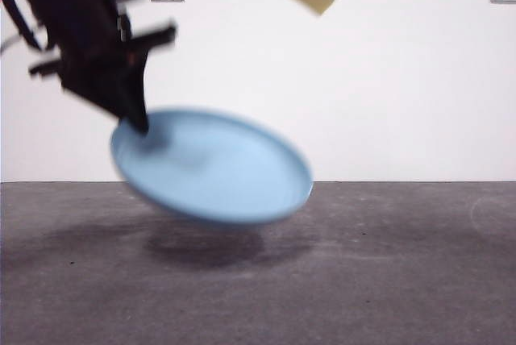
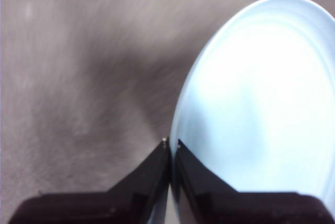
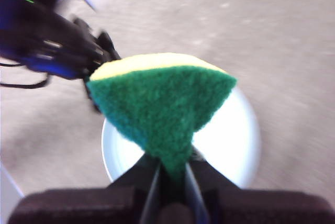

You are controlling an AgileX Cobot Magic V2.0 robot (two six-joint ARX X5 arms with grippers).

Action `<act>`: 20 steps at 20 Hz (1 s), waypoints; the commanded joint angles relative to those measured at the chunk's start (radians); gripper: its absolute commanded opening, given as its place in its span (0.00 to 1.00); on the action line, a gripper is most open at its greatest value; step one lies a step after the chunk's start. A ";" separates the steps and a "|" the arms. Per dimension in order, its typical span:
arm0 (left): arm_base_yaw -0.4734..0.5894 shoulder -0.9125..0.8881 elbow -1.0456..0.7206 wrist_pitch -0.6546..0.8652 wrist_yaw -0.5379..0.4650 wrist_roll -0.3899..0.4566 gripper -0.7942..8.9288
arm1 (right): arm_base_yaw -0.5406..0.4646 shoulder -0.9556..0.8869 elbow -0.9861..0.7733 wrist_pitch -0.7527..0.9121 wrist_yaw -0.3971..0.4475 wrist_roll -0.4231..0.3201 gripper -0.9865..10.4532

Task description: Pick up the plate,pick up the cloth,clean the plate with the cloth

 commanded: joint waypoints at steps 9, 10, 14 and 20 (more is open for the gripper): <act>0.108 0.194 0.000 0.096 -0.061 0.030 0.28 | 0.001 -0.191 -0.010 -0.173 0.208 0.007 0.08; 0.111 0.194 0.000 0.093 -0.059 0.029 0.42 | 0.001 -0.188 -0.010 -0.173 0.225 0.006 0.08; 0.111 0.194 0.000 0.077 -0.048 0.026 0.47 | -0.004 -0.146 -0.010 -0.171 0.225 0.006 0.08; 0.074 0.024 0.000 0.029 -0.009 0.015 0.47 | -0.090 0.055 -0.010 -0.111 0.214 0.025 0.08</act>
